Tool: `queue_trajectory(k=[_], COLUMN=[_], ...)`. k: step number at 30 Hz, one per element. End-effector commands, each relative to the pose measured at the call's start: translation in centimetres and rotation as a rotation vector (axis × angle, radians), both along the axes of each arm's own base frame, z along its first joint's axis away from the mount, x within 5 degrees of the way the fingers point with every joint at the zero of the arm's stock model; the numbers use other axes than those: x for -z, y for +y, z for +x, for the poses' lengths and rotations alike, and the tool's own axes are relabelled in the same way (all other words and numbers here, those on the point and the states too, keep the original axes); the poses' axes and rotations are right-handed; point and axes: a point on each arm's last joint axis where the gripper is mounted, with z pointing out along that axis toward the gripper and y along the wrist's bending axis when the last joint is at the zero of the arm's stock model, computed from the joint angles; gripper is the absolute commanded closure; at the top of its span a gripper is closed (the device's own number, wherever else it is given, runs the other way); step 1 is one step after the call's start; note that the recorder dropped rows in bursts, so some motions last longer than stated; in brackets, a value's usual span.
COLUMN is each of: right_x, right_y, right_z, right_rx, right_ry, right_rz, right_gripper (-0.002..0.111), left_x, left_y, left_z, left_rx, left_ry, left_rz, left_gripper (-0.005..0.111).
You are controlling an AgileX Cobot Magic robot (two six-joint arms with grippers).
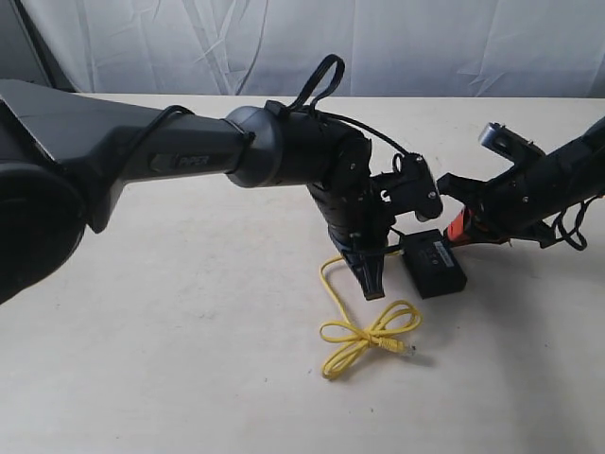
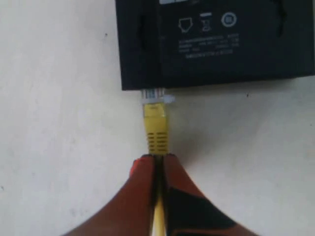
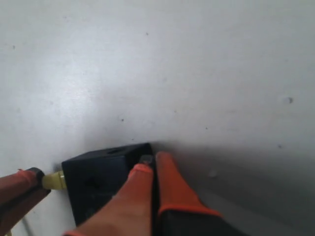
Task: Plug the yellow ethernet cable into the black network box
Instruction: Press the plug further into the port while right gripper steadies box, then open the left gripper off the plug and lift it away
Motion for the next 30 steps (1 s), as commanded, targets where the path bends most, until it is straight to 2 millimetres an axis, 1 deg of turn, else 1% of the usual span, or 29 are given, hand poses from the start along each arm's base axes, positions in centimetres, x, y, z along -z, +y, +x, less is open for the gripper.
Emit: queue_trajectory(k=[1,6,11,14,30], right_x=[0.1,0.8,0.9,0.9,0.9], right_y=[0.5,1.0,2.8,3.2,3.3], right_z=[-0.4,-0.6,-0.8,-0.9,-1.0], right_rx=[-0.017,-0.037,-0.097,-0.111,-0.145], right_ry=[0.035,0.064,0.05,0.048,0.04], right_rz=[0.055,0.064,0.053,0.048,0.046], right_gripper=[0.109,0.109,0.109,0.109,0.109], left_x=[-0.8,-0.9,-1.0,-1.0,-1.0], left_y=[-0.6,-0.8,-0.9,-0.9,-0.9], left_z=[0.0,0.1,0.1,0.1,0.1], left_rx=[-0.009,-0.024,-0.026,-0.025,-0.025], left_ry=[-0.016,-0.018,-0.016,-0.014,-0.014], left_rz=[-0.07,-0.102,-0.108,-0.106,-0.106], left_gripper=[0.107,0.107,0.107,0.107,0.107])
